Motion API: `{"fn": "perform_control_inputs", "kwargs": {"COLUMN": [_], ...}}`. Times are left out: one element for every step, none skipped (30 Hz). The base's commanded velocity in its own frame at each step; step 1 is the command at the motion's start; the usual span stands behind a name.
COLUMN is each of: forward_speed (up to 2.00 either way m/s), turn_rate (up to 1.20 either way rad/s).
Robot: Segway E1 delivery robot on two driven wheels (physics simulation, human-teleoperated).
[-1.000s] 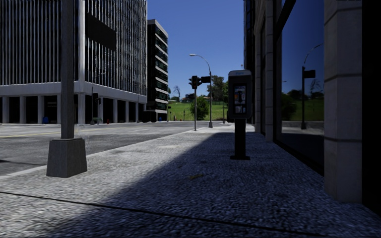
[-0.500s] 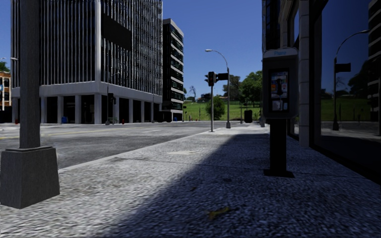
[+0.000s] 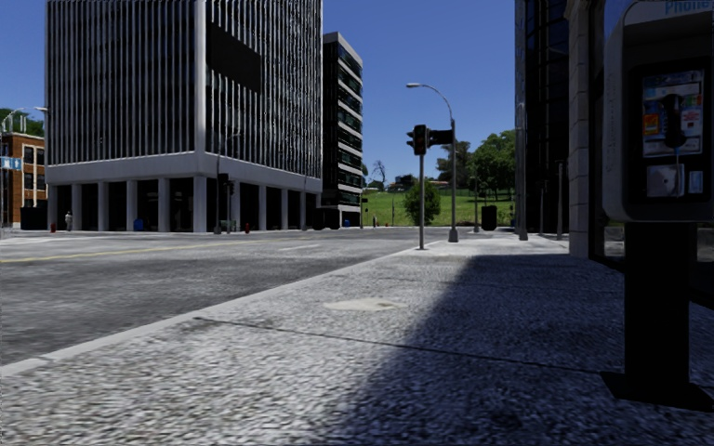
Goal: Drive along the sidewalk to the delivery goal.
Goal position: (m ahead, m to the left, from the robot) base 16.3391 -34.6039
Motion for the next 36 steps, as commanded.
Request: {"fn": "perform_control_inputs", "kwargs": {"forward_speed": [2.00,2.00,2.00,2.00,2.00,2.00,2.00,2.00,2.00,2.00,2.00,2.00,2.00,2.00,2.00,2.00,2.00,2.00,2.00,2.00,2.00,2.00,2.00,2.00,2.00,2.00,2.00,2.00,2.00,2.00,2.00,2.00,2.00,2.00,2.00,2.00], "turn_rate": [0.00,0.00,0.00,0.00,0.00,0.00,0.00,0.00,0.00,0.00,0.00,0.00,0.00,0.00,0.00,-0.05,-0.05,-0.25,-0.48,-0.63,-0.71,-0.71,-0.74,-0.74,-0.74,-0.74,-0.74,-0.74,-0.65,-0.62,-0.58,-0.58,-0.49,-0.31,-0.12,-0.12]}}
